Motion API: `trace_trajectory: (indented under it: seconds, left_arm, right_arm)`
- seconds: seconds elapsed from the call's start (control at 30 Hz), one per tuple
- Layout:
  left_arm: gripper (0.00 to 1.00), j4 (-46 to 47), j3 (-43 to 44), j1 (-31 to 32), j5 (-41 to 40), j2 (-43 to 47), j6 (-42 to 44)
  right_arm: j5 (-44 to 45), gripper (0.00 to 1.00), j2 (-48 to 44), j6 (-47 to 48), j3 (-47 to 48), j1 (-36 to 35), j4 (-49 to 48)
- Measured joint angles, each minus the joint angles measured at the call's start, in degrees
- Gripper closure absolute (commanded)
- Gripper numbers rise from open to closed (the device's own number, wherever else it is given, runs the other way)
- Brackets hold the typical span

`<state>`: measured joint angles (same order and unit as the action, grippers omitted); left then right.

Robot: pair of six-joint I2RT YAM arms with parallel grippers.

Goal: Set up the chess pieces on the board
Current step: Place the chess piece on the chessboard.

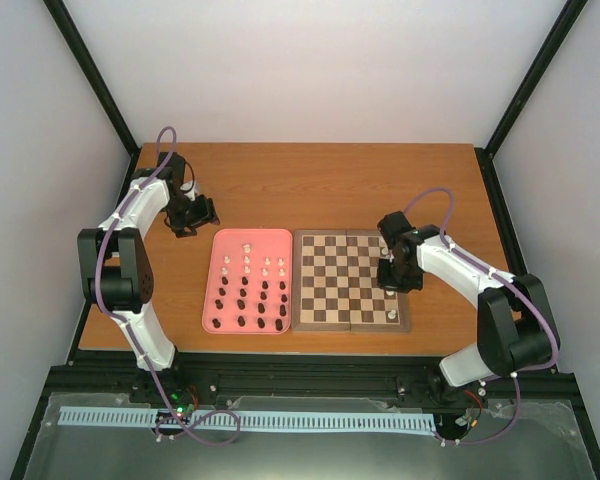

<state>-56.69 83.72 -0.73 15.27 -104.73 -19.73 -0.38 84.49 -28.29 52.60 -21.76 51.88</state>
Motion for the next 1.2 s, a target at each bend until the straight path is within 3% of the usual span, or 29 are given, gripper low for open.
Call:
trace_trajectory:
  seconds: [0.2,0.63,0.8,1.03,1.2]
  left_arm:
    - [0.21,0.0,0.0,0.0,0.0,0.0,0.0]
    - [0.21,0.0,0.0,0.0,0.0,0.0,0.0]
    - [0.21,0.0,0.0,0.0,0.0,0.0,0.0]
    - [0.21,0.0,0.0,0.0,0.0,0.0,0.0]
    - [0.21,0.0,0.0,0.0,0.2,0.0,0.0]
  right_arm:
    - [-0.2,0.81,0.7,0.5,-0.1,0.0,-0.2]
    - [-0.9,0.73,0.3,1.1,-0.6,0.2,0.8]
    - [-2.0,0.60,-2.6,1.7,0.3,0.3,3.5]
    - [-1.5,0.56,-6.4,2.1,12.4,0.1,9.3]
    - [-0.3,0.52,-1.4,4.3,26.1,-3.4,11.1]
